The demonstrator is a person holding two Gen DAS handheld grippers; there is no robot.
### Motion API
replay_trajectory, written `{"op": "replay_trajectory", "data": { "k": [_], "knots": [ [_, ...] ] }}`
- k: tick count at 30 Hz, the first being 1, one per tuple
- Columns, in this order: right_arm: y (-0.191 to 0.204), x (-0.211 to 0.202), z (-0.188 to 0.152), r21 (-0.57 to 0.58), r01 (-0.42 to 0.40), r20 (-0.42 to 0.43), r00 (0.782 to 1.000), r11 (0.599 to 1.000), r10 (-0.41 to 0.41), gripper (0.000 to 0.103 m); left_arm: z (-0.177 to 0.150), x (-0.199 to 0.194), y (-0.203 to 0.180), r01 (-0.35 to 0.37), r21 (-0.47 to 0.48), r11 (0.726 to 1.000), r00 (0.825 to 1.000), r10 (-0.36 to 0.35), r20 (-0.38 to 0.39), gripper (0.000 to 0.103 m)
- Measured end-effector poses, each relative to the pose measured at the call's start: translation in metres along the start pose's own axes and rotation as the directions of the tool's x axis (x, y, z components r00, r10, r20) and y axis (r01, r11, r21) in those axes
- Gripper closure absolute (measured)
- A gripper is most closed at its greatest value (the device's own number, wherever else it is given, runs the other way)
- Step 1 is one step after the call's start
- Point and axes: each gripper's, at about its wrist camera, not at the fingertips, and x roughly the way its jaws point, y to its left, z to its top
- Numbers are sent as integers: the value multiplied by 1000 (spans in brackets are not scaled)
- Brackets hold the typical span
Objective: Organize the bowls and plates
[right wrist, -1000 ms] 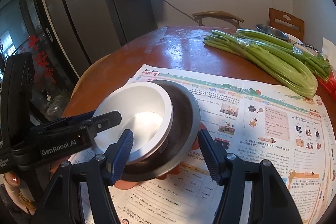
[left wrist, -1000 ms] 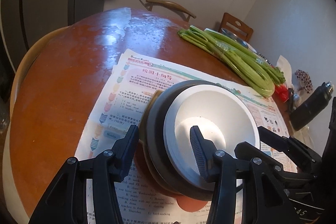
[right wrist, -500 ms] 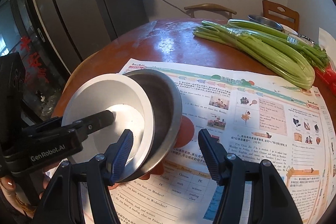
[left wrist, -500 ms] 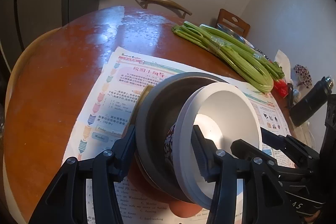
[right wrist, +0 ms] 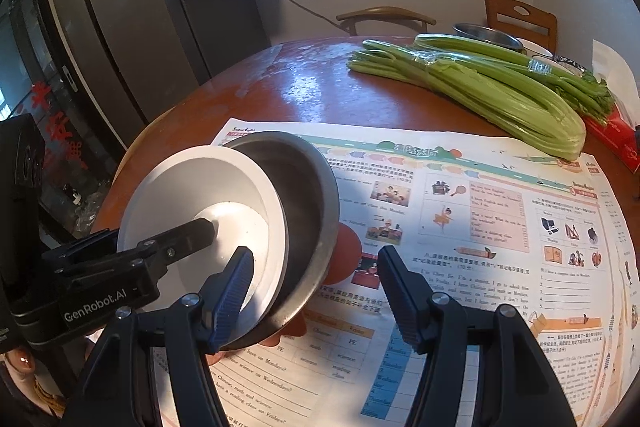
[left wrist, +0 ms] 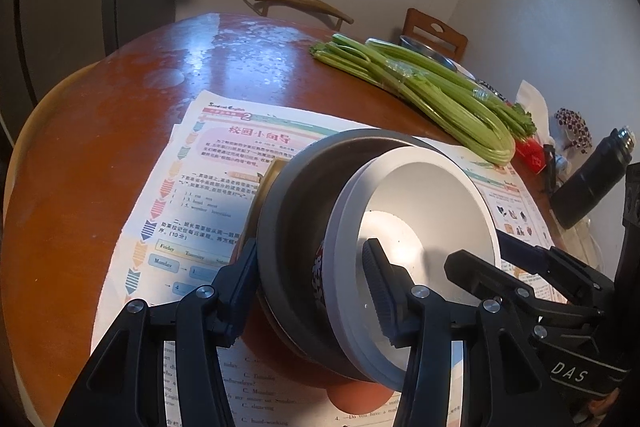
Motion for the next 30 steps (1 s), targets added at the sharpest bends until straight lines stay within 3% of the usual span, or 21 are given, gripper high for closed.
{"op": "replay_trajectory", "data": {
  "k": [8, 13, 30],
  "knots": [
    [2, 0, -1, -6, 1, -3, 1000, 1000, -1, 39, -2, -2, 3, 3, -9, 1000, 1000, -3, -2, 50],
    [6, -6, -1, -22, 0, 20, 1000, 1000, 0, 39, -3, -13, 3, -42, -5, 999, 999, 42, 31, 50],
    [26, -60, -6, -73, -12, 126, 992, 997, 21, 39, -13, -79, -9, -86, 2, 996, 985, 85, 148, 50]
  ]
}}
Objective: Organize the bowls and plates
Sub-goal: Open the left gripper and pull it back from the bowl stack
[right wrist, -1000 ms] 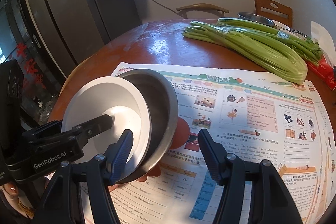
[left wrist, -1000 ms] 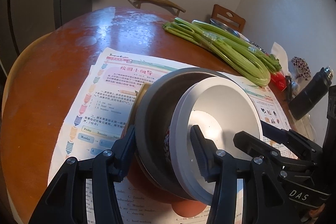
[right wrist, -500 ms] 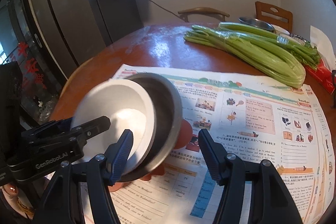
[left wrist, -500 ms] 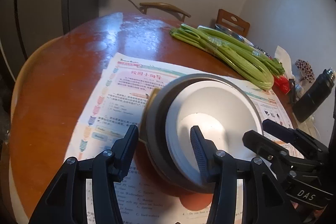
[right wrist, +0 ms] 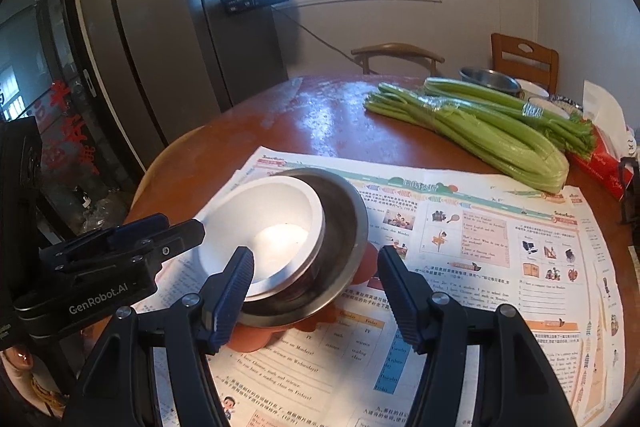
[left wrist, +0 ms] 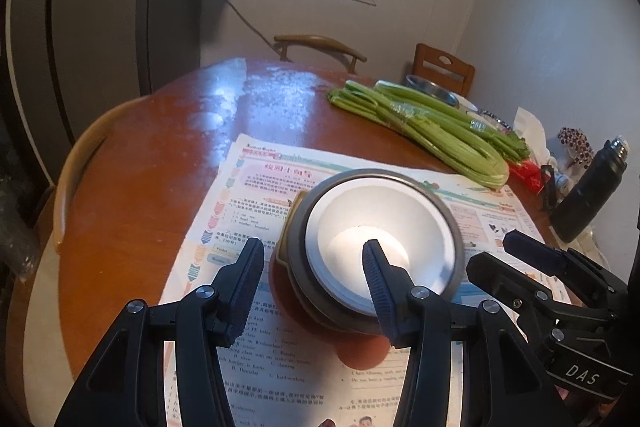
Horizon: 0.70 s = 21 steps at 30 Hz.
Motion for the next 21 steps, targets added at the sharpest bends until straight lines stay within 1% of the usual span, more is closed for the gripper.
{"op": "replay_trajectory", "data": {
  "k": [4, 8, 12, 14, 18, 21],
  "knots": [
    [3, -16, -4, -7, -7, 28, 1000, 1000, 7, 39, -5, -18, -6, -27, 9, 1000, 999, 26, 36, 50],
    [3, -30, -17, -11, -16, 53, 998, 1000, 16, 39, -19, -32, -12, -55, 10, 998, 997, 55, 58, 50],
    [1, -37, -33, -9, -14, 59, 998, 1000, 15, 39, -38, -37, -15, -80, 0, 997, 995, 80, 52, 50],
    [0, -39, -41, -7, -19, 54, 998, 1000, 19, 39, -50, -40, -17, -79, -18, 997, 996, 80, 49, 49],
    [-1, -42, -61, -5, -42, 41, 998, 999, 42, 39, -73, -42, -26, -85, -19, 996, 996, 86, 40, 49],
    [-1, -43, -72, -9, -44, 30, 999, 999, 44, 39, -85, -40, -32, -85, -14, 996, 996, 86, 31, 49]
  ]
}}
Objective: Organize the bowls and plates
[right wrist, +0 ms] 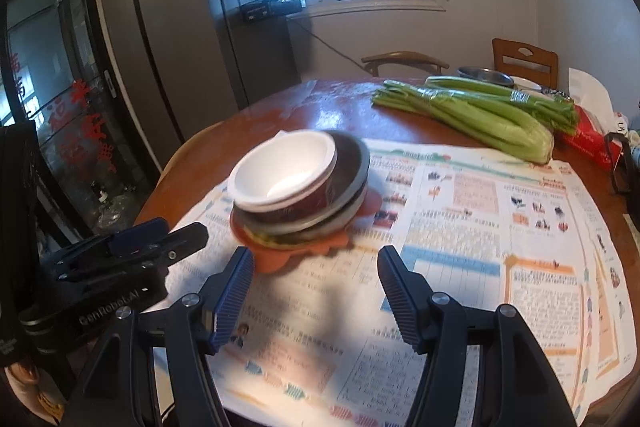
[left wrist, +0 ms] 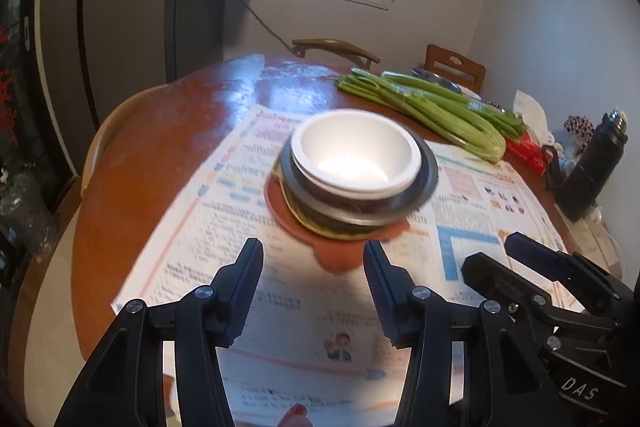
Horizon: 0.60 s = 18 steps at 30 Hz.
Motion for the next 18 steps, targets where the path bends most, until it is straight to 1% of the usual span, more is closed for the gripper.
{"op": "replay_trajectory", "data": {
  "k": [7, 9, 11, 18],
  "knots": [
    [0, 4, -19, 1, 21, -38, 999, 1000, -21, 39, -16, 9, -8, -12, 23, 1000, 999, 13, -32, 49],
    [-1, 5, -23, 1, 29, -44, 999, 1000, -29, 39, -20, 12, -10, -21, 43, 999, 999, 23, -46, 49],
    [-1, 7, -26, 1, 37, -51, 998, 999, -37, 39, -22, 15, -11, -13, 47, 999, 998, 16, -60, 49],
    [-5, 5, -31, 8, 49, -49, 998, 999, -48, 39, -24, 16, -14, -7, 57, 998, 998, 11, -68, 49]
  ]
}}
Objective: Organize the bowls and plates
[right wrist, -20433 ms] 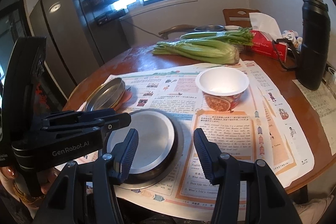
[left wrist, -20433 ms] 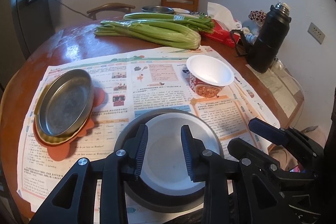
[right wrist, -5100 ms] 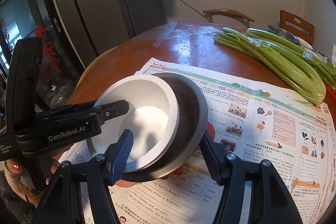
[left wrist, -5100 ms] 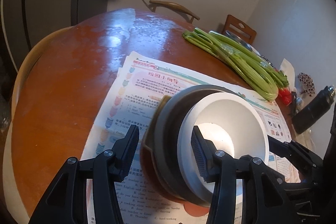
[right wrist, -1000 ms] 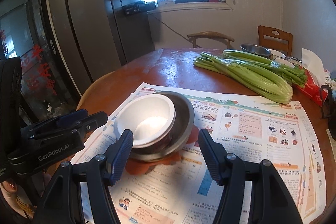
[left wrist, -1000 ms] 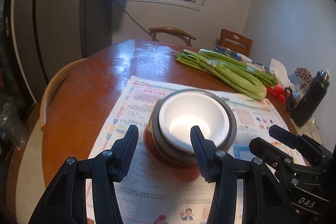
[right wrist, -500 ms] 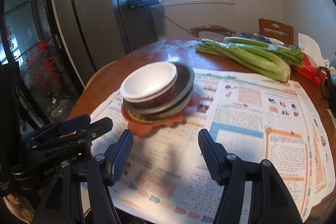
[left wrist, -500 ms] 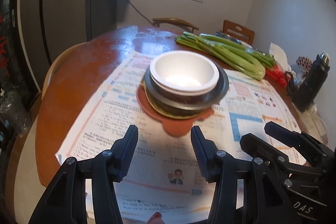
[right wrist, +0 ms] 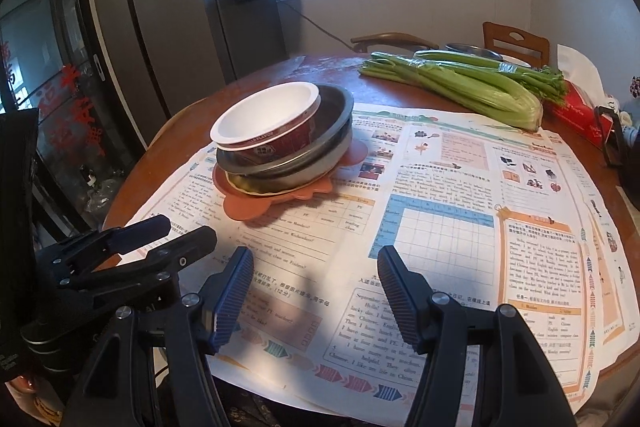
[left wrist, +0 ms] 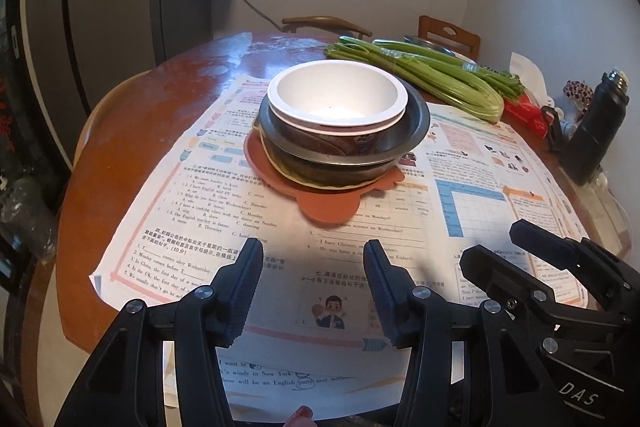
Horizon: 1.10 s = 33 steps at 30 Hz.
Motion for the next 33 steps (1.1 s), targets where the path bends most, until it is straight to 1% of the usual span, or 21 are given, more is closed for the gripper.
{"op": "replay_trajectory", "data": {
  "k": [18, 33],
  "knots": [
    [-9, -8, -5, 26, 25, 6, 1000, 999, -26, 39, 0, -2, -1, 5, 12, 1000, 1000, -5, 4, 49],
    [-8, -10, -7, 20, 34, 6, 999, 999, -34, 39, -2, -4, -3, 15, 24, 1000, 1000, -15, 1, 49]
  ]
}}
